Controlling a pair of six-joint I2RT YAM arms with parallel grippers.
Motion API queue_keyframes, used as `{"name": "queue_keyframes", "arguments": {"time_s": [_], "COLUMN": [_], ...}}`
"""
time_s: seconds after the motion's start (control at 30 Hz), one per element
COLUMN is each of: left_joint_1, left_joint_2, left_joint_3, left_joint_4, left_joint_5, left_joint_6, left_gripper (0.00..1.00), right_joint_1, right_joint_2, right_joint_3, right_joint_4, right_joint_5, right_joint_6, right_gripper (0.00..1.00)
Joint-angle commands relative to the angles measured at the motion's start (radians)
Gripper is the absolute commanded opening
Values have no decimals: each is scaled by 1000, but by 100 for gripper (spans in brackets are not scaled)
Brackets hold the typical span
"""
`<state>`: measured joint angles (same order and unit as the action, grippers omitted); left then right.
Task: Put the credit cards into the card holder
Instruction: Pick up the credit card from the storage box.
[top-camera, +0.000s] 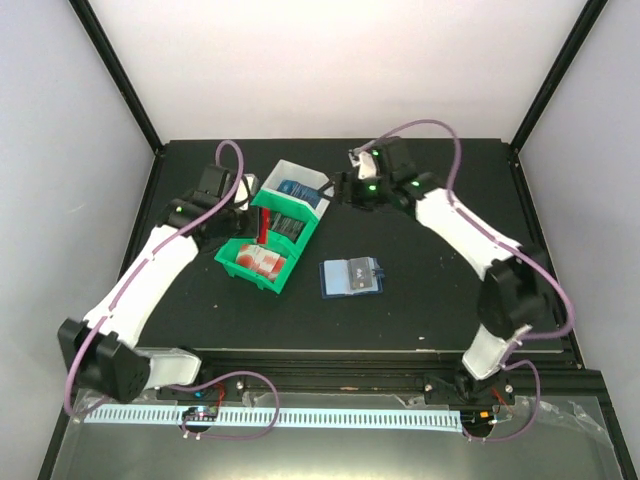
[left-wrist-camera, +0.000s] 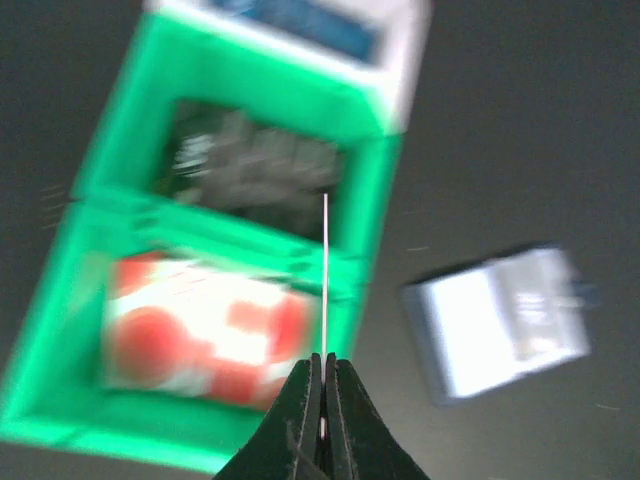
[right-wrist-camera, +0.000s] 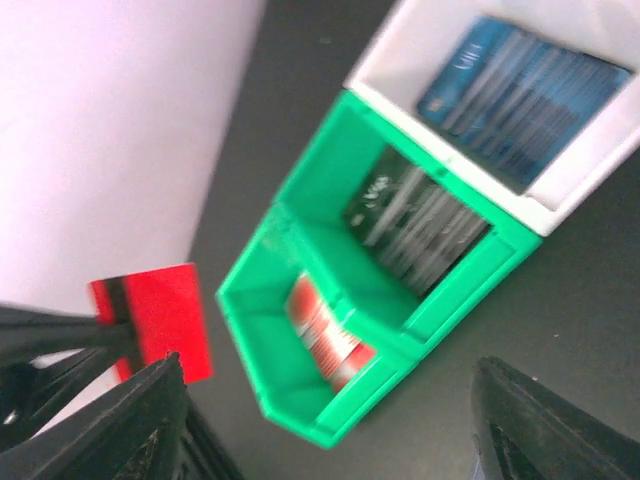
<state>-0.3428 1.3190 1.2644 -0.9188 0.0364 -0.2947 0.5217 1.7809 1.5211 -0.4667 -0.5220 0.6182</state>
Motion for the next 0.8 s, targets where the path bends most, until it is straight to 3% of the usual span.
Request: {"name": "queue_keyframes", "arguments": {"time_s": [0.0,0.13,0.27,0.47,0.53,0.7,0.77], "left_joint_1": [-71,-137,-180,-215,-217,-224,-223], "left_joint_2": [-142,-196,-180,-152,-145,-134,-140], "left_joint_3": [-136,-276,-297,-310,-310,-313,-319], "left_joint_4": [351,715,848,994,1013,1023,1012], "left_joint_5": [436,586,640,685,683,678,666], "left_joint_6": [-252,-530,-619,-710,-725,-740,-732], "left_gripper": [2,2,2,2,2,2,2], "right_joint_1": [-27,-28,-28,-28,-28,-28,-28], "right_joint_2": [-191,-344,-450,-483,-499,-527,-529], "right_joint_3": [-202,-371,-484,-530,-566,-610,-611], "right_joint_4": [178,326,448,440,513,627,621], "right_joint_5": [-219,-357,-444,-475,-484,-497,-488], "right_joint_6": [-12,52,146,203,260,357,362], "right_gripper": [80,83,81,63,55,28,26]}}
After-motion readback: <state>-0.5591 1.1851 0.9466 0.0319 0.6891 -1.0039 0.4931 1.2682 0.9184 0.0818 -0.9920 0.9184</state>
